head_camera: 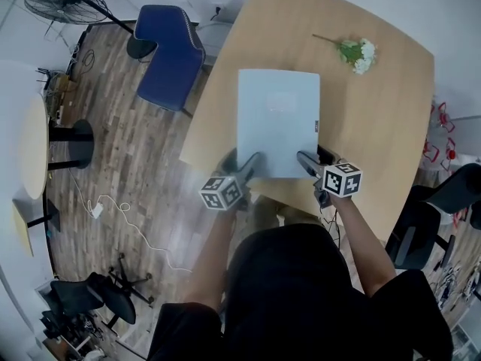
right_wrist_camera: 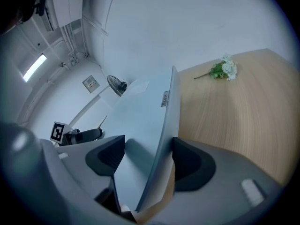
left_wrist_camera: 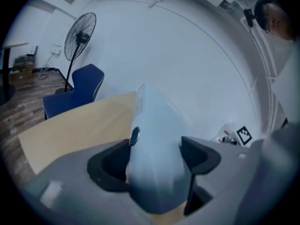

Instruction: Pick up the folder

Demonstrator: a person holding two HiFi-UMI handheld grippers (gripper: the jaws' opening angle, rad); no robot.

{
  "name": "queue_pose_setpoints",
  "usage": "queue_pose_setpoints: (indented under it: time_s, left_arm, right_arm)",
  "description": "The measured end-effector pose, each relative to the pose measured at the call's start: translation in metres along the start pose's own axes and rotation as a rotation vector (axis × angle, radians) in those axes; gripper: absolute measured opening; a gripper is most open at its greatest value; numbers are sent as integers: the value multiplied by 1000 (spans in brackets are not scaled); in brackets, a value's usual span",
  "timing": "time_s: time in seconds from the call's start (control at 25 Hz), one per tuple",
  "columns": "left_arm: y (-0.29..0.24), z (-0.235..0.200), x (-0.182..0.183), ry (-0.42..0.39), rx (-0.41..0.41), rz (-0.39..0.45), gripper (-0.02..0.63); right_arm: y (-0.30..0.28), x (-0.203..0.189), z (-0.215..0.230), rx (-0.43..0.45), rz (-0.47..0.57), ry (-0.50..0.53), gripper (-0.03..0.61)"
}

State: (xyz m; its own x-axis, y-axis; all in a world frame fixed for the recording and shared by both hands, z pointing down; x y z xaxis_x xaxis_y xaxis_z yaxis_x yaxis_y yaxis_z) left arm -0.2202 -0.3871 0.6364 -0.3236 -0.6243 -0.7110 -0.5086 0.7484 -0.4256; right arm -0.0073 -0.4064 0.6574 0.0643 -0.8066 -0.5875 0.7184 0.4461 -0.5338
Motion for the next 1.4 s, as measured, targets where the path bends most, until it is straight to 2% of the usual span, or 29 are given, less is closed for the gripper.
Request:
queue_pose_setpoints:
  time_s: [0.36, 0.76, 0.96, 1.16, 1.28, 1.4]
  left_arm:
    - [59, 40, 74, -67, -47, 221, 353]
    - [142, 92, 172, -212, -151, 464, 356]
    - [179, 110, 200, -250, -198, 507, 355]
    - [201, 121, 207, -289, -225, 527, 354]
    - [209, 124, 206, -341, -221, 535, 353]
    - [212, 124, 206, -334, -233, 550, 350]
  right_arm:
    - [40, 72, -79, 37, 176, 199, 316]
    - [99, 149, -196, 62, 419, 473, 318]
    - [126, 167, -243, 82, 504, 549, 316]
    - [141, 169, -267, 81, 552, 643, 316]
    - [143, 163, -271, 78, 558, 651, 313]
    - [143, 159, -273, 89, 570, 631, 311]
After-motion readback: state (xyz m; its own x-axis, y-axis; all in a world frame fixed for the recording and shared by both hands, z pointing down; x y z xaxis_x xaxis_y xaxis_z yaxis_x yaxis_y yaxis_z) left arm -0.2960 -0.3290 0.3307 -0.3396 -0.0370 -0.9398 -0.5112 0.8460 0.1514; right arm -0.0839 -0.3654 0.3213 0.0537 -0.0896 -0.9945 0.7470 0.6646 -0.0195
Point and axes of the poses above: the fingertips, and each gripper's own axes: y backward along the fingers, z to its right, x out of its top, the point moved 3 cm from there along y, backward along the fingers, and after that the axes turned 1 degree about -z, right-handed, at the moved point
